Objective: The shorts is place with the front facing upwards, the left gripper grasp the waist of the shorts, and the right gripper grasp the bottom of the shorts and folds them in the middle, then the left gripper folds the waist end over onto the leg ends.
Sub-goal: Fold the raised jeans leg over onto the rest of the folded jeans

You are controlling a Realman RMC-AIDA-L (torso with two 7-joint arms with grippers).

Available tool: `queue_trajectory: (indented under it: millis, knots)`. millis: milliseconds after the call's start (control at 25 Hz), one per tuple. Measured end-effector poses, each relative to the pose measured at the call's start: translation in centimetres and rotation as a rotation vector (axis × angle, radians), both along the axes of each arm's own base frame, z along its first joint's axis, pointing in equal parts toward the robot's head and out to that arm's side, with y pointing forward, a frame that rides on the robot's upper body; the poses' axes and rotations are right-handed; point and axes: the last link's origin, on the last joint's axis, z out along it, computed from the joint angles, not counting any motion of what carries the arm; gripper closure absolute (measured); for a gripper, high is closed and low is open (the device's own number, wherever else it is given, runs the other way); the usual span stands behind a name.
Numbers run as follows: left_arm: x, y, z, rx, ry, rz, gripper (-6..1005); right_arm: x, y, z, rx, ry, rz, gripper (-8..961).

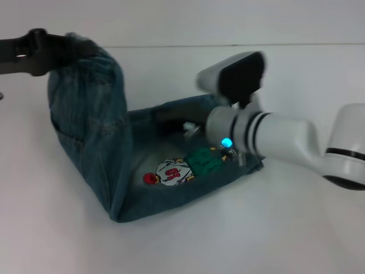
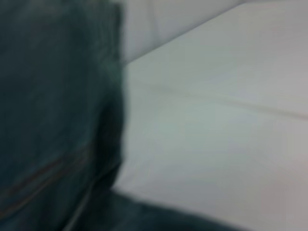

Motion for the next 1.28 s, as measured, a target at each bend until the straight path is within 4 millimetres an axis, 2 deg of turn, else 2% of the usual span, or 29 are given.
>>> queue_trajectory:
  millis: [200, 320, 440, 560, 880, 1120, 1280]
  knots:
    - [1.8, 0.7, -1.6, -0.013, -0.041, -0.051, 938, 3.0, 2.3, 3.7, 0.171, 0.133, -0.147, 906]
    - [3.1, 1.2, -3.1, -0.022, -0.04, -0.082, 939, 5.0, 3.5, 6.7, 0.286, 0.21, -0.212, 906]
    - [4.3, 1.8, -4.5, -0.036, -0.013, -0.104, 939, 6.4, 4.2, 8.8, 0.36, 0.259, -0.25, 906]
    - [5.5, 2.3, -6.3, -0.05, 0.012, -0.126, 939, 7.4, 4.4, 10.1, 0.405, 0.288, -0.282, 905]
    - [7.4, 3.0, -11.6, -0.063, 0.143, -0.148, 936, 8.9, 4.2, 11.7, 0.47, 0.347, -0.33, 904]
    - [8.3, 2.6, -14.1, -0.103, 0.176, -0.166, 934, 9.2, 4.1, 11.9, 0.482, 0.363, -0.341, 904]
    - [9.1, 2.3, -15.3, -0.126, 0.177, -0.184, 869, 9.1, 4.0, 11.8, 0.482, 0.366, -0.341, 903]
